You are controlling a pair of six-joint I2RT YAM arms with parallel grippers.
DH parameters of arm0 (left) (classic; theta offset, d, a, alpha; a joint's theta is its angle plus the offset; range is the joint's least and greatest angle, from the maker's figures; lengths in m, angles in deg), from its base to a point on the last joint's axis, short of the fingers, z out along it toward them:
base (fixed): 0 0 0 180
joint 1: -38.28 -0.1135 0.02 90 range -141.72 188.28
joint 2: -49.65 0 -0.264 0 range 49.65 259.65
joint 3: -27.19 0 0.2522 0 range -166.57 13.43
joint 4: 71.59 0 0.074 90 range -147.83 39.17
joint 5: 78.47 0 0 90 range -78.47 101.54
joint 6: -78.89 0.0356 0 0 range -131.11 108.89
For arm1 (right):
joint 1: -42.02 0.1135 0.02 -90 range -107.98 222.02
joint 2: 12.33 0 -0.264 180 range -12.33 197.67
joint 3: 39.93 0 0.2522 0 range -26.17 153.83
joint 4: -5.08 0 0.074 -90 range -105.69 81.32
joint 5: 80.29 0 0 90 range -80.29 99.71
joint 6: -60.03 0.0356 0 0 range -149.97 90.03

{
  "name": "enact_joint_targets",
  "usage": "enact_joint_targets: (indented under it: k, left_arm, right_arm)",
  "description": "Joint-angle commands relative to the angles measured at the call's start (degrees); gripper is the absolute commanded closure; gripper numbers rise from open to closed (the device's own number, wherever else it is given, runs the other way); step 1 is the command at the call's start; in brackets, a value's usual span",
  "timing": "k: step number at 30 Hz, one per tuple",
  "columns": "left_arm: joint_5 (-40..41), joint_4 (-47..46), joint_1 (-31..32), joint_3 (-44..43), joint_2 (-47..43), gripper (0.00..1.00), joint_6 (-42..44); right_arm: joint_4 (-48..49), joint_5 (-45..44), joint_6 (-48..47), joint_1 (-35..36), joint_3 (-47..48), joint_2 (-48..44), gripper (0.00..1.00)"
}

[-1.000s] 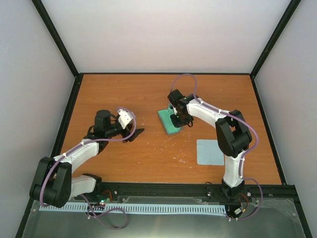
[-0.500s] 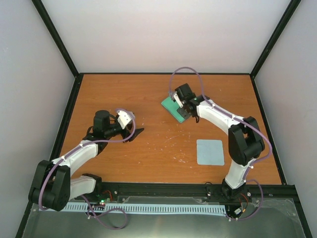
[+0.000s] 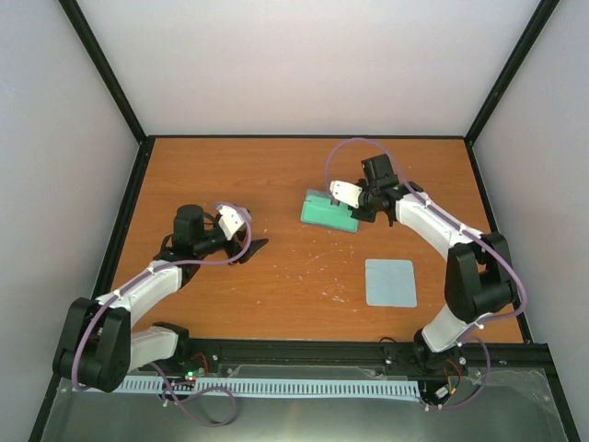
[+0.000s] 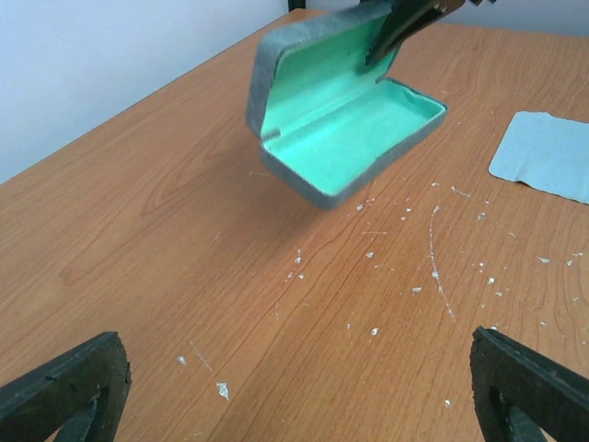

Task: Organize the sunglasses
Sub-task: Adjust the sunglasses case at the center of the board.

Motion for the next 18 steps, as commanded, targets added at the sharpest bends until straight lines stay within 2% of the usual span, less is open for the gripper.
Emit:
enact_joint_targets:
  k: [1,7,18]
  left_arm:
    - [-0.8,-0.6,-0.4,-0.8,-0.6,0.00,0.5]
    - [-0.2,-0.9,-0.5,-1.0,0.0,0.00,0.1]
    - [-0.1,-1.3,-0.6,-1.8,1.7,0.00,-0.5]
  right_arm:
    - [5.8,4.6,-7.6,0.0,-0.8,2.5,0.94]
    - [14.6,2.8,-9.9,-0.3,-2.5,6.5,0.94]
    - [13.7,3.7,-11.4,-3.0,4.4,15.8,0.94]
